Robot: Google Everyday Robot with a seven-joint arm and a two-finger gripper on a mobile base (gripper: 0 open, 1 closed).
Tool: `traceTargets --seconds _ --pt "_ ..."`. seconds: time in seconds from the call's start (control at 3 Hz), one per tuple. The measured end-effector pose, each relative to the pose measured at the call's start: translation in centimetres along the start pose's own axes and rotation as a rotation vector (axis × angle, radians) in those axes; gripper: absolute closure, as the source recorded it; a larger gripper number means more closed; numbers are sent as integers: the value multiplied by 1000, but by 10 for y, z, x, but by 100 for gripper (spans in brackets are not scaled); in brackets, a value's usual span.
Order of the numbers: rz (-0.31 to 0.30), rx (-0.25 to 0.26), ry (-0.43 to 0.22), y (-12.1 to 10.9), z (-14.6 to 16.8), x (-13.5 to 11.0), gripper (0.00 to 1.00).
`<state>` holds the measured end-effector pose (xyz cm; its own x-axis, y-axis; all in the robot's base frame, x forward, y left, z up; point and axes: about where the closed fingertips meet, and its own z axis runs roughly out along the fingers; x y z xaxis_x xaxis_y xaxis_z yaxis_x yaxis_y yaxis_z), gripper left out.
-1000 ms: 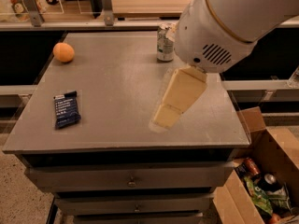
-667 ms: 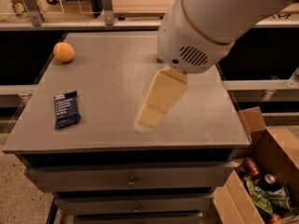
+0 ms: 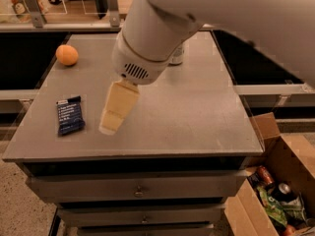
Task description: Move rxbar blueberry near orange
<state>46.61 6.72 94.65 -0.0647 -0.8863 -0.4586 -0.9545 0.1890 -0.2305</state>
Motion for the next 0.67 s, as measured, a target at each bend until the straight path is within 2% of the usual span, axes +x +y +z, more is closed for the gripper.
traceTargets --seconds 0.33,0.67 --pt "28 -33 -16 -11 49 -13 0" --pt "43 -71 -57 -15 86 -31 0"
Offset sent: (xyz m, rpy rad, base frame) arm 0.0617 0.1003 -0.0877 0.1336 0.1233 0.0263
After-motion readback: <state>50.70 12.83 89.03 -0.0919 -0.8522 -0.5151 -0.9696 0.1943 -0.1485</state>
